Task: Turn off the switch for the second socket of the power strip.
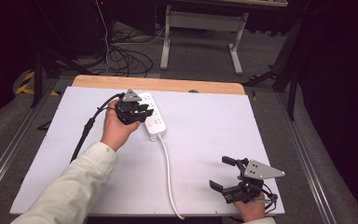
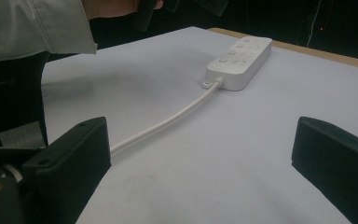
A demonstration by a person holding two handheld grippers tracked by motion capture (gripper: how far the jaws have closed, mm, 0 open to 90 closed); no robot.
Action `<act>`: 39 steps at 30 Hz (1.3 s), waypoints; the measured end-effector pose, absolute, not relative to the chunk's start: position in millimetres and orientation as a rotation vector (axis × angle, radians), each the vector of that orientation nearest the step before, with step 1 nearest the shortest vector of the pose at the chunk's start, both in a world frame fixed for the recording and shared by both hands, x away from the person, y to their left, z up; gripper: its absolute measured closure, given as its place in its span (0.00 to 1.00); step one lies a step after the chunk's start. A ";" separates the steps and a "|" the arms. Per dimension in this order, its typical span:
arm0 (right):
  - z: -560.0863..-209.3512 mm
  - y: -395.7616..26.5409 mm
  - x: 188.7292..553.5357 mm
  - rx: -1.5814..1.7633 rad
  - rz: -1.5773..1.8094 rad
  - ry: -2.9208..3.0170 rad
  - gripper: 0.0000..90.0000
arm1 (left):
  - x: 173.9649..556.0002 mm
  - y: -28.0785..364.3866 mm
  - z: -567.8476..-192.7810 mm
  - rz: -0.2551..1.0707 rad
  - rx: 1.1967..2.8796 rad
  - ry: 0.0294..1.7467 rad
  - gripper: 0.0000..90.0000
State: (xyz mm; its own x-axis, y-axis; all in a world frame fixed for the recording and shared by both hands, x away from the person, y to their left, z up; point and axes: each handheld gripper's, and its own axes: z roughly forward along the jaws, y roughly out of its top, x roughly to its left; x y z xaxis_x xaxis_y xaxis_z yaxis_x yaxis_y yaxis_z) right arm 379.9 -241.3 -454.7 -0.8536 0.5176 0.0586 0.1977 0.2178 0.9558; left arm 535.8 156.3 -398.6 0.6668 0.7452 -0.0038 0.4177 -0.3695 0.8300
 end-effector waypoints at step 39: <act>-455.4 -238.4 379.9 0.666 1.681 2.239 0.05 | 422.2 224.9 -384.4 0.487 1.889 0.791 0.18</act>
State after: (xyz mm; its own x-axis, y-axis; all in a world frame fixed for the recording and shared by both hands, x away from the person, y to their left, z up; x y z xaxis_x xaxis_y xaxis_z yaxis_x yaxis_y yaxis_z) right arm 379.9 -238.4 -455.4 -0.8601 0.5063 0.0627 0.2015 0.2242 0.9535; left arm 422.2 224.9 -384.4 0.7059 0.7083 -0.0099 0.3096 -0.2960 0.9036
